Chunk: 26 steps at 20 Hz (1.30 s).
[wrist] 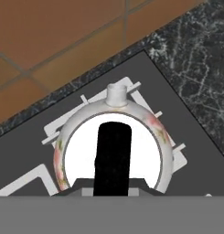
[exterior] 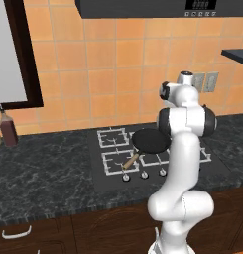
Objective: Pick the kettle from the counter and place it on a stove burner. Then turn the burner on.
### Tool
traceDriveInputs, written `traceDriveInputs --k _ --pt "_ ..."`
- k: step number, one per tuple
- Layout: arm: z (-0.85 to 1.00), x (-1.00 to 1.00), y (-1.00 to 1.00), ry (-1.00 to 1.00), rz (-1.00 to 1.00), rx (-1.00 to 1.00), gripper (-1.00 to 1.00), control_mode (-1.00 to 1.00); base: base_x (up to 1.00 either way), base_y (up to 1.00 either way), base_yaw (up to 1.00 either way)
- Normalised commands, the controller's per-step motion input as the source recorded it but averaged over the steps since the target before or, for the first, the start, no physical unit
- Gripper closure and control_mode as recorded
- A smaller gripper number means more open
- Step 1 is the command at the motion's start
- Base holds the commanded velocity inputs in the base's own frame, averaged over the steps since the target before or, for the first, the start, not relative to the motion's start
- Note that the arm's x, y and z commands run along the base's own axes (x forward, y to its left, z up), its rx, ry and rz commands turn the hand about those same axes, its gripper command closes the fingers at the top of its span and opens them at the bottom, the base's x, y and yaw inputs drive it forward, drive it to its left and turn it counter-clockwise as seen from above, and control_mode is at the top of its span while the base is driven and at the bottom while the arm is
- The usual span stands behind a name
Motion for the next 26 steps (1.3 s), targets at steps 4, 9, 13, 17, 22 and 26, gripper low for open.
traceDriveInputs --k 4,9,13,17,22,26 --pt "-0.12 0.07 0.0 0.0 0.0 0.0 1.0 -1.0 0.0 0.0 0.0" --pt "0.0 0.0 0.0 0.0 0.0 0.0 -1.0 -1.0 0.0 0.0 0.0" --pt "0.02 -0.08 0.0 -0.01 0.01 0.0 -1.0 -1.0 0.0 0.0 0.0" --pt "0.5 -0.31 0.03 -0.11 0.01 0.0 -1.0 -1.0 0.0 0.0 0.0" --pt "0.79 -0.89 0.17 -0.16 0.03 -0.01 -1.0 -1.0 0.0 0.0 0.0" --pt "0.1 -1.0 0.15 -0.02 0.06 -0.03 -1.0 -1.0 0.0 0.0 0.0"
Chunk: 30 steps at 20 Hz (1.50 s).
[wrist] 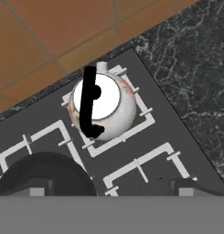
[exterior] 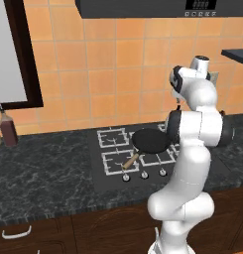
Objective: Pick the kettle from the counter and place it on a stove burner. Then turn the burner on.
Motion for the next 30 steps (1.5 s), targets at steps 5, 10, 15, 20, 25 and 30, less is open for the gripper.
traceDriveInputs --k 5,10,15,20,25,30 --pt "-0.02 -1.0 0.17 0.0 0.15 -0.1 -1.0 -1.0 0.0 0.0 0.0" --pt "-0.3 -1.0 0.45 0.02 0.31 -0.15 -1.0 -1.0 0.0 0.0 0.0" --pt "-0.91 -0.98 0.68 0.11 0.55 -0.2 -1.0 -1.0 0.0 0.0 0.0" --pt "-0.97 -0.49 0.09 0.12 0.41 0.0 -1.0 -1.0 0.0 0.0 0.0" --pt "-0.68 0.0 -0.15 0.1 0.01 0.13 -1.0 -1.0 0.0 0.0 0.0" --pt "-0.25 0.09 0.02 0.0 0.0 0.04 -1.0 -1.0 0.0 0.0 0.0"
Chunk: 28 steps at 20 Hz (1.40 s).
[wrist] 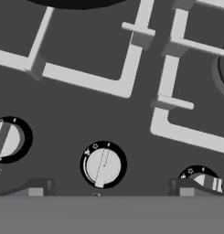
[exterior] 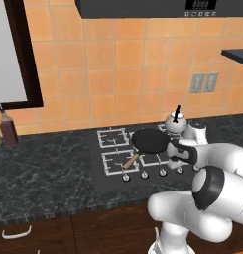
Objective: Pick the kettle from the counter and place it on a stove burner. Then turn the burner on.
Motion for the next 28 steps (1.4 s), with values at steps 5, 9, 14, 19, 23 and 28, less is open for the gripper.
traceDriveInputs --k 5,9,14,19,23,28 --pt "-0.16 0.03 0.06 0.0 -0.15 0.0 -1.0 -1.0 0.0 0.0 0.0" --pt "-0.01 0.0 0.11 0.0 -0.16 0.02 -1.0 -1.0 0.0 0.0 0.0" --pt "-0.01 0.0 0.12 -0.01 -0.07 0.0 -1.0 -1.0 0.0 0.0 0.0" --pt "-0.16 0.0 -0.03 -0.02 0.0 0.0 -1.0 -1.0 0.0 0.0 0.0" --pt "-0.01 0.0 -0.19 0.0 0.0 0.0 -1.0 -1.0 0.0 0.0 0.0" --pt "-0.01 0.01 -0.14 0.0 0.0 0.0 -1.0 -1.0 0.0 0.0 0.0"
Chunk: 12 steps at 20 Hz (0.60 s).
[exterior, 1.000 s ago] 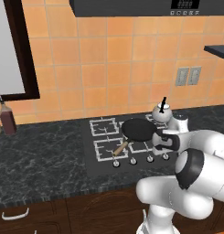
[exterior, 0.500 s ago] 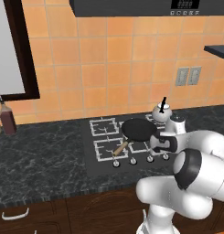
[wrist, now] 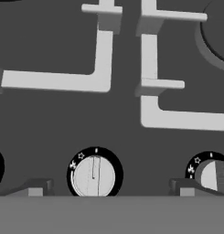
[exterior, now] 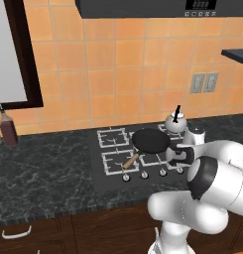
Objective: Pick the kettle from the counter and place it on a stove burner. Then turn the burner on.
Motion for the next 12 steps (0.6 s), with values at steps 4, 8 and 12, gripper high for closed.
traceDriveInputs --k 4,8,12 --pt "-0.06 0.01 0.24 0.0 0.0 -0.01 -1.0 -1.0 0.0 0.0 0.0" --pt "-0.01 0.0 0.2 0.0 0.0 0.0 -1.0 -1.0 0.0 0.0 0.0" --pt "0.0 0.0 0.0 0.0 0.0 0.0 1.0 -1.0 0.0 0.0 0.0"
